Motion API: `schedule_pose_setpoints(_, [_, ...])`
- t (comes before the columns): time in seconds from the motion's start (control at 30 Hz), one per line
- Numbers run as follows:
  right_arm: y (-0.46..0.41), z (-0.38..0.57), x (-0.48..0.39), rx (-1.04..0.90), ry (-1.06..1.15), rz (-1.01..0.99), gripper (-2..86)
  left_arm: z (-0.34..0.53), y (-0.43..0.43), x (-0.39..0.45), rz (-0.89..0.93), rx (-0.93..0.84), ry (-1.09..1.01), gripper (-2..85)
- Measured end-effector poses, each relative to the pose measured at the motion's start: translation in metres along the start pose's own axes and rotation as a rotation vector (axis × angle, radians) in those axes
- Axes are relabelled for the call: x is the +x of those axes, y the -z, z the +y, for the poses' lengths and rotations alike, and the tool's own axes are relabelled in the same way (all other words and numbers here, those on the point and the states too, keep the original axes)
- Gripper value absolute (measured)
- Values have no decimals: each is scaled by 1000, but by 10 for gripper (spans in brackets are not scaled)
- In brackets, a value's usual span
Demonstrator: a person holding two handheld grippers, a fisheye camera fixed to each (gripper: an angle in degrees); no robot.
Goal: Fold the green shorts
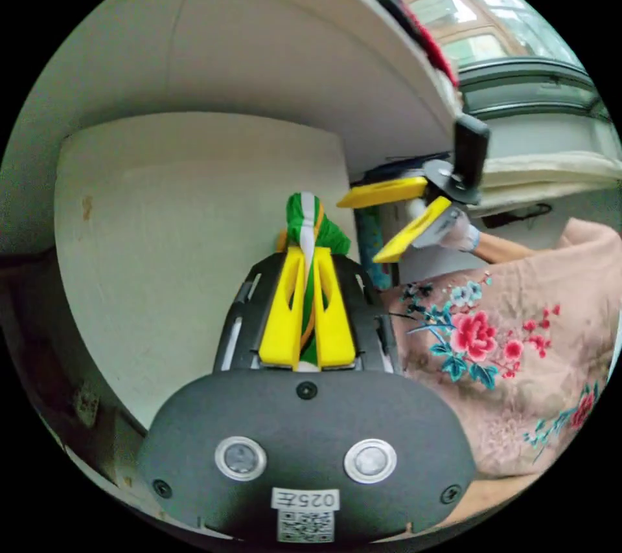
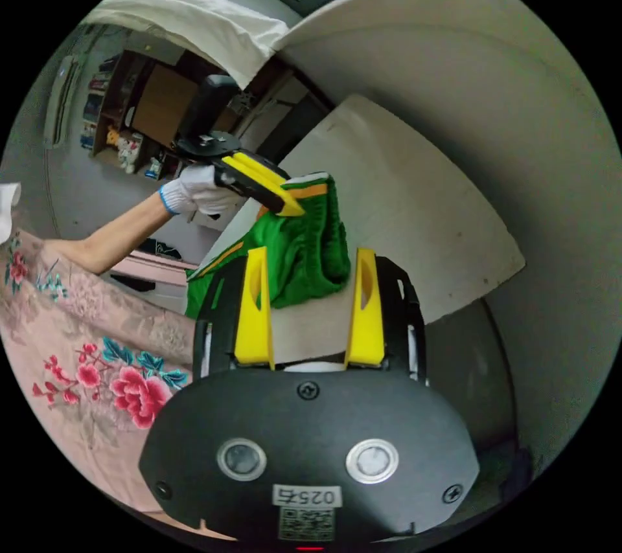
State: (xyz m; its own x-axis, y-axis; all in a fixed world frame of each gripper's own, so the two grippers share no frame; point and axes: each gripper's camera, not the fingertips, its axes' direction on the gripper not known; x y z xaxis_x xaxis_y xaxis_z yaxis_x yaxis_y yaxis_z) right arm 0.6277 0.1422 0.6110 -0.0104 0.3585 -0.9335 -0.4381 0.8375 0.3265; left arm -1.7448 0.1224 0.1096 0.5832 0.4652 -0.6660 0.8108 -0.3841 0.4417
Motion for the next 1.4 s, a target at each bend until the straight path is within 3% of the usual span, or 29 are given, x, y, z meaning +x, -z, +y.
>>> schedule_pose_setpoints(0.17, [-2,-7,-12,-58,201,-57,185,33,9,26,141,87,-84,-12])
schedule_pose_setpoints(0.37, [-14,-9,-24,-165,440,-122,165,34,-27,4,338,70,-82,-15])
schedule_pose_setpoints(0.57, [-33,-22,-6,-249,476,-108,78,0,-39,-2,228,2,-156,-12])
schedule_pose_setpoints(0.7, [-44,-27,23,-278,373,-116,56,-21,-53,-31,-78,0,-26,16])
schedule_pose_setpoints(0.9, [-46,-25,33,-246,298,-86,60,-49,-81,-29,-287,-158,-84,77])
schedule_pose_setpoints(1.07, [-41,-8,39,-130,151,-44,78,-63,-78,-39,-237,-232,-94,80])
schedule_pose_setpoints(1.3, [-33,37,48,28,-85,-33,120,-75,-81,-4,-386,-365,-165,50])
schedule_pose_setpoints(1.4, [-26,61,49,63,-161,-35,140,-59,-62,-4,-352,-257,-80,28])
